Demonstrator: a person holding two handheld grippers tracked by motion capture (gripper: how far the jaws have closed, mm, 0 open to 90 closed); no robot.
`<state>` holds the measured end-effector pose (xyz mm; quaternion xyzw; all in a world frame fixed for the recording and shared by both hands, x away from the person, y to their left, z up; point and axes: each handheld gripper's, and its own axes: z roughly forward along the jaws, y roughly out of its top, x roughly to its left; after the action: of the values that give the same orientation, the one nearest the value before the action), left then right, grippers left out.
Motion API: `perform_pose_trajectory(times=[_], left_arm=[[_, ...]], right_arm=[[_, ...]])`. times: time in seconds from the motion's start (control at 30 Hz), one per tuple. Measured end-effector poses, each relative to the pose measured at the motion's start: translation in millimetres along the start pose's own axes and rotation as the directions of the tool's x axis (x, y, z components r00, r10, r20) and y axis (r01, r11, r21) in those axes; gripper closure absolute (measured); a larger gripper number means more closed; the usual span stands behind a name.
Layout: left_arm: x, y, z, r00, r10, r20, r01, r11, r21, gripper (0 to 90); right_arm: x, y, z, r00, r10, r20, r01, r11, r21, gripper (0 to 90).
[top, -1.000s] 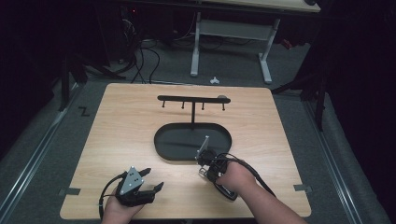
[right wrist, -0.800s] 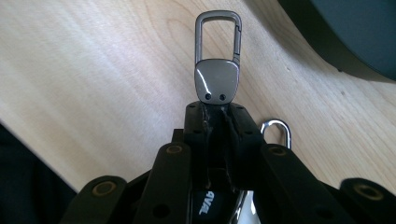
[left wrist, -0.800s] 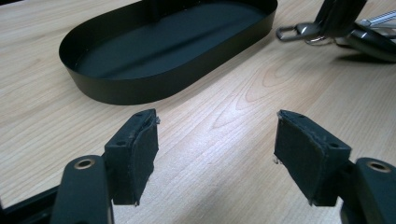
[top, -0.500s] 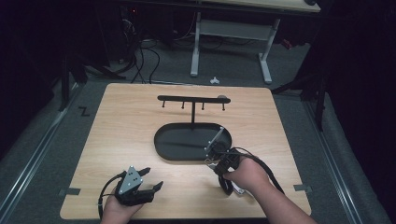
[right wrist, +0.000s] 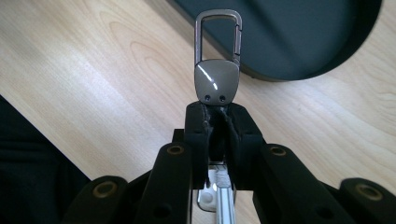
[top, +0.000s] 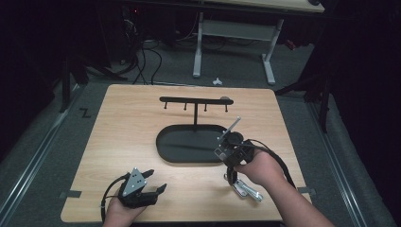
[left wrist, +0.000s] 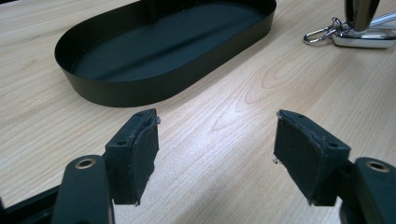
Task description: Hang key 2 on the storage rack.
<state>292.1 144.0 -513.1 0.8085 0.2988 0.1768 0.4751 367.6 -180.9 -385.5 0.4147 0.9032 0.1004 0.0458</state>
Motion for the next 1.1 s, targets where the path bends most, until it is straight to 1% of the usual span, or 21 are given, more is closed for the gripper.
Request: perform_pose_trajectory(times=[0.07, 0.13, 0.2, 0.23, 0.27, 0.4, 0.47, 0.5, 0.53, 0.57, 0.6, 0.63, 0.67, 0.7, 0.73, 0.77, 0.93, 0.97, 1.0, 1.03, 1.1], left_arm=[[-0.7, 0.5, 1.0, 0.9999, 0.01, 0.003, -0.01, 0.9999, 0.008, 31.2], [-1.6, 0.1, 1.9, 0.9999, 0.011, 0.007, -0.011, 0.9998, 0.015, 31.2], [-2.0, 0.6, 1.2, 0.9999, 0.009, 0.007, -0.009, 0.9999, 0.009, 31.2], [-2.2, 0.8, 0.8, 0.9999, 0.011, 0.005, -0.011, 0.9999, 0.006, 31.2], [-2.2, 0.7, 0.7, 0.9999, 0.013, 0.005, -0.014, 0.9999, 0.008, 31.2], [-2.2, -1.3, -1.3, 0.9999, 0.013, 0.006, -0.013, 0.9998, 0.018, 31.2], [-1.7, -1.4, -3.4, 0.9998, 0.019, 0.001, -0.019, 0.9997, 0.017, 31.2], [-1.3, -0.9, -4.0, 0.9999, 0.017, -0.001, -0.017, 0.9998, 0.012, 31.1], [-1.0, -0.7, -4.2, 0.9999, 0.014, -0.001, -0.014, 0.9999, 0.01, 31.2], [-0.9, -0.7, -3.8, 0.9999, 0.01, -0.001, -0.01, 0.9999, 0.01, 31.2], [-1.4, -1.0, -3.1, 0.9999, 0.011, 0.003, -0.011, 0.9999, 0.013, 31.2], [-2.2, -1.4, -2.4, 0.9999, 0.014, 0.001, -0.014, 0.9997, 0.018, 31.2], [-2.7, -1.5, -2.2, 0.9998, 0.018, 0.001, -0.018, 0.9996, 0.021, 31.2], [-3.1, -1.6, -2.0, 0.9998, 0.021, -0.001, -0.021, 0.9996, 0.019, 31.2], [-3.1, -1.5, -2.1, 0.9998, 0.019, -0.002, -0.019, 0.9997, 0.015, 31.2], [-2.8, -1.3, -2.6, 0.9998, 0.018, -0.002, -0.018, 0.9997, 0.017, 31.2], [-1.4, -2.6, -2.3, 0.9999, 0.014, -0.004, -0.014, 0.9997, 0.019, 31.2], [-1.1, -2.4, -2.6, 0.9999, 0.014, -0.003, -0.014, 0.9997, 0.021, 31.2], [-1.1, -2.4, -2.6, 0.9999, 0.015, -0.003, -0.015, 0.9997, 0.021, 31.2], [-1.3, -2.4, -2.5, 0.9999, 0.015, -0.004, -0.015, 0.9997, 0.02, 31.2], [-1.4, -2.4, -2.9, 0.9998, 0.017, -0.002, -0.017, 0.9996, 0.023, 31.1]], right_arm=[[-2.9, 1.1, -3.8, 1.0, 0.005, 0.002, -0.005, 1.0, -0.01, 80.8], [-4.5, 2.2, -8.4, 0.9994, 0.034, 0.004, -0.034, 0.999, -0.01, 80.8], [-9.3, 4.4, -12.5, 0.9999, 0.008, 0.014, -0.007, 1.0, -0.017, 80.8], [-10.4, 5.3, -14.1, 0.9998, 0.004, 0.017, -0.004, 1.0, -0.017, 80.8], [-11.1, 6.6, -17.6, 0.9997, 0.012, 0.022, -0.012, 1.0, -0.016, 80.8], [-13.6, 9.2, -24.4, 0.9994, 0.008, 0.033, -0.007, 1.0, -0.025, 80.8], [-14.6, 10.1, -27.5, 0.9993, 0.017, 0.033, -0.016, 0.999, -0.03, 80.8], [-13.9, 10.3, -29.1, 0.9988, 0.032, 0.037, -0.031, 0.999, -0.028, 80.8], [-14.3, 11.1, -30.8, 0.9988, 0.03, 0.039, -0.029, 0.999, -0.028, 80.8], [-15.9, 12.0, -31.5, 0.9991, 0.008, 0.042, -0.006, 0.999, -0.034, 80.8], [-15.7, 12.8, -32.7, 0.999, 0.016, 0.041, -0.014, 0.999, -0.036, 80.8], [-16.5, 13.7, -33.9, 0.999, 0.009, 0.044, -0.007, 0.999, -0.041, 80.8], [-15.5, 14.2, -35.3, 0.9987, 0.031, 0.041, -0.03, 0.999, -0.04, 80.8], [-15.7, 15.1, -35.9, 0.9986, 0.035, 0.039, -0.033, 0.999, -0.041, 80.8], [-17.7, 16.7, -36.3, 0.9991, 0.006, 0.042, -0.004, 0.999, -0.048, 80.8], [-17.7, 17.8, -36.8, 0.9989, 0.003, 0.047, -0.001, 0.999, -0.048, 80.8], [-18.2, 24.5, -40.0, 0.999, 0.011, 0.043, -0.009, 0.998, -0.061, 80.8], [-17.5, 25.7, -40.9, 0.9987, 0.029, 0.042, -0.027, 0.998, -0.059, 80.8], [-19.2, 27.6, -41.1, 0.999, 0.01, 0.043, -0.007, 0.998, -0.063, 80.8], [-19.7, 29.1, -41.6, 0.9988, 0.004, 0.048, -0.001, 0.998, -0.065, 80.8], [-19.3, 33.0, -42.0, 0.9989, 0.013, 0.046, -0.01, 0.998, -0.066, 80.9]])
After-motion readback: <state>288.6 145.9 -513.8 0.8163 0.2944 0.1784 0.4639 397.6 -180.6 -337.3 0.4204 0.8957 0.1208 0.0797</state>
